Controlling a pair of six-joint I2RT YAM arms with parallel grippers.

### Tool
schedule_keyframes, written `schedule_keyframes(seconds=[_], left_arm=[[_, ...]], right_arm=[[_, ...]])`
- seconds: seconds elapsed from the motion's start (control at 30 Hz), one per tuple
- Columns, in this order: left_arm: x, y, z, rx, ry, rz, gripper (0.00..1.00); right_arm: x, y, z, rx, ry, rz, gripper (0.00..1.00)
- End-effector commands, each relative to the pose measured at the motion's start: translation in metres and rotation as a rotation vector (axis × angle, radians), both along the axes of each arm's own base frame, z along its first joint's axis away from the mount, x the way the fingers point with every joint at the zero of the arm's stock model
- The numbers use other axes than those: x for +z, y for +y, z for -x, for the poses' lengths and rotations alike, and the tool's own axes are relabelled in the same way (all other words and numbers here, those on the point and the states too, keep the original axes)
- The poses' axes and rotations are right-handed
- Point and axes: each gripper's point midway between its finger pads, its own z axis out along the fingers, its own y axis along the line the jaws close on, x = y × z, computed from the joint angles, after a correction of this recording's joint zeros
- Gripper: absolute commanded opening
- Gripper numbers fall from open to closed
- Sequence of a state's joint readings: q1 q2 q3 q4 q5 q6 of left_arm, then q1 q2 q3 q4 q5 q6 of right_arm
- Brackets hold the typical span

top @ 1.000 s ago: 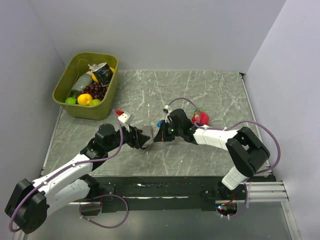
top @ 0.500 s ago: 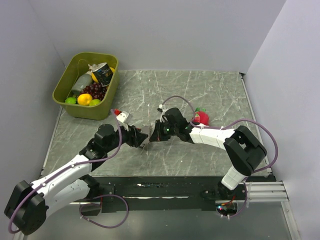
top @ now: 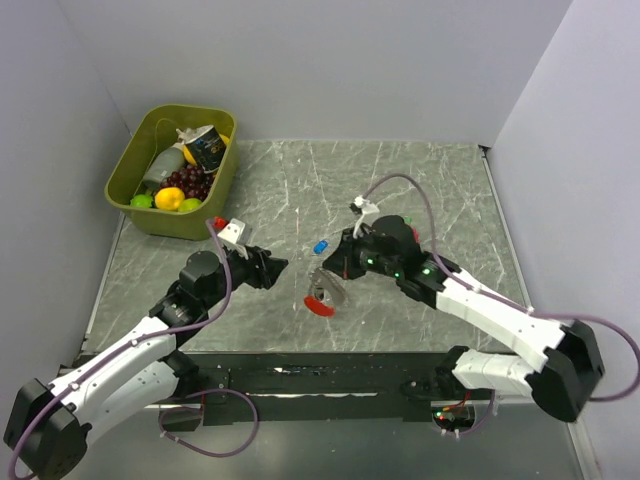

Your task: Put the keys on the keyring

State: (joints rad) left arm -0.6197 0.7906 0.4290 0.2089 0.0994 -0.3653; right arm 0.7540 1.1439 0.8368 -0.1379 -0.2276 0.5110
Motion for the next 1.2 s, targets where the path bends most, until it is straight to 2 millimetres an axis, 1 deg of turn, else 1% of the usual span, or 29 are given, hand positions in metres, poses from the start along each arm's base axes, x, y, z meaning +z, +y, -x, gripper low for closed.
schedule_keyframes(seconds=[0.0,0.07,0.13,0.2,0.23,0.27,0.33,0.37,0.43,0.47,0.53,0.57,0.6,0.7,0.77,0.8,0.83,0.9,0.93,1.0,1.03,1.07,1.1,1.13,1.17], left_arm=[[0.019,-0.005,-0.006,0.007,-0.022,0.041,0.62],[0.017,-0.007,-0.006,0.000,-0.019,0.045,0.63],[0.018,-0.007,-0.007,0.002,-0.019,0.047,0.63],[0.019,-0.008,-0.007,0.000,-0.021,0.049,0.63],[0.019,-0.008,-0.007,0.000,-0.020,0.050,0.63],[0.019,-0.008,-0.007,-0.001,-0.018,0.048,0.63],[0.020,-0.008,-0.006,-0.001,-0.018,0.048,0.63],[0.020,-0.007,-0.005,-0.003,-0.018,0.048,0.63],[0.019,-0.005,-0.004,0.005,-0.015,0.047,0.63],[0.023,-0.004,-0.004,0.010,-0.023,0.052,0.63],[0.020,-0.002,-0.003,0.017,-0.020,0.045,0.64],[0.022,-0.001,-0.003,0.018,-0.025,0.044,0.64],[0.021,0.000,-0.003,0.019,-0.022,0.041,0.64],[0.020,0.002,-0.002,0.026,-0.022,0.034,0.64],[0.019,0.003,-0.003,0.032,-0.021,0.030,0.64],[0.019,0.003,-0.003,0.035,-0.023,0.031,0.64],[0.018,0.003,-0.003,0.035,-0.025,0.030,0.64],[0.019,0.004,-0.004,0.038,-0.027,0.033,0.64],[0.020,0.004,-0.004,0.041,-0.032,0.034,0.64],[0.021,0.005,-0.005,0.047,-0.037,0.040,0.64],[0.022,0.005,-0.005,0.047,-0.042,0.041,0.64],[0.023,0.005,-0.005,0.050,-0.046,0.044,0.64],[0.024,0.005,-0.006,0.050,-0.047,0.047,0.64],[0.024,0.005,-0.006,0.050,-0.046,0.046,0.64],[0.026,0.005,-0.006,0.052,-0.049,0.049,0.64]], right_arm=[[-0.005,-0.035,0.007,-0.088,-0.007,0.094,0.00],[-0.007,-0.043,0.011,-0.103,0.002,0.124,0.00],[-0.015,-0.046,0.010,-0.110,0.012,0.154,0.00],[-0.034,-0.041,0.007,-0.106,0.049,0.179,0.00],[-0.049,-0.038,0.010,-0.087,0.083,0.192,0.00],[-0.066,-0.034,0.008,-0.083,0.119,0.216,0.00],[-0.082,-0.023,0.006,-0.067,0.139,0.203,0.00],[-0.099,-0.018,0.006,-0.056,0.174,0.226,0.00],[-0.102,-0.006,-0.003,-0.050,0.174,0.209,0.00],[-0.115,-0.001,-0.004,-0.039,0.199,0.227,0.00],[-0.111,0.012,-0.013,-0.028,0.191,0.211,0.00],[-0.115,0.016,-0.014,-0.016,0.201,0.217,0.00],[-0.109,0.021,-0.019,-0.013,0.190,0.207,0.00],[-0.100,0.026,-0.018,0.010,0.178,0.188,0.00],[-0.090,0.022,-0.014,0.021,0.163,0.184,0.00],[-0.084,0.024,-0.009,0.048,0.160,0.172,0.00],[-0.071,0.023,-0.006,0.055,0.134,0.155,0.00],[-0.065,0.016,0.004,0.063,0.139,0.158,0.00],[-0.050,0.011,0.007,0.057,0.113,0.136,0.00],[-0.044,0.001,0.016,0.053,0.114,0.139,0.00],[-0.032,-0.004,0.019,0.044,0.092,0.120,0.00],[-0.029,-0.009,0.021,0.036,0.098,0.124,0.00],[-0.026,-0.012,0.024,0.034,0.093,0.117,0.00],[-0.016,-0.013,0.028,0.039,0.083,0.090,0.00],[-0.013,-0.014,0.031,0.042,0.084,0.081,0.00]])
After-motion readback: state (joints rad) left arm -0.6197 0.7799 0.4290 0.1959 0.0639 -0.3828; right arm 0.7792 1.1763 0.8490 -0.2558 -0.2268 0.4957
